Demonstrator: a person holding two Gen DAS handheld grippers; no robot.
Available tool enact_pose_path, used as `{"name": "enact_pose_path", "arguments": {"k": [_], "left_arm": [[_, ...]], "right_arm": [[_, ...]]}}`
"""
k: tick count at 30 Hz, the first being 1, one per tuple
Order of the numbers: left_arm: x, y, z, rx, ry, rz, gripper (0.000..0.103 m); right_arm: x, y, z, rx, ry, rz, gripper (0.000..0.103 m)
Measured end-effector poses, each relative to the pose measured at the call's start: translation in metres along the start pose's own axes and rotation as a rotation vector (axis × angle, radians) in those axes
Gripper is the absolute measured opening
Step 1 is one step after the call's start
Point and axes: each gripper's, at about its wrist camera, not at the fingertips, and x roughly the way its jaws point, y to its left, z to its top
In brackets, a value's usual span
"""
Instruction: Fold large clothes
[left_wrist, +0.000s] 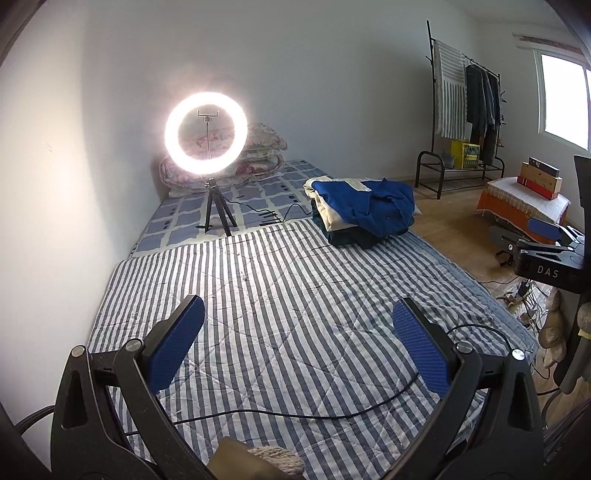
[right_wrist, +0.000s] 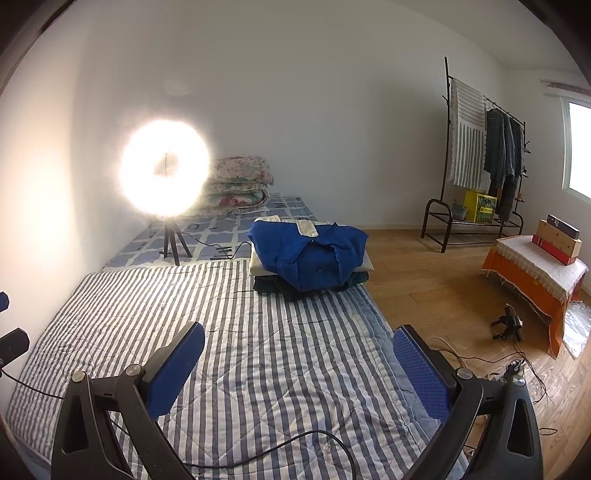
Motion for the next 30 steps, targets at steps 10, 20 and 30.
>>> {"name": "enact_pose_path", "arguments": {"k": [10, 20, 30], "left_arm": [[-0.0027, -0.0041, 0.0018, 0.010, -0.005, 0.001, 0.103], [-0.0050, -0.0047, 0.0034, 0.009, -0.010, 0.010, 0.103], [-0.0054, -0.0046, 0.0026, 0.010, -0.011, 0.009, 0.103]], "right_arm": [[-0.0010, 0.0017, -0.0006, 0.000, 0.000, 0.006, 0.103], [-0.0009, 0.0005, -0.0016, 0.013, 0.004, 0.010, 0.103], [-0.0013, 0.0022, -0.0032, 0.001, 0.007, 0.013, 0.103]]}}
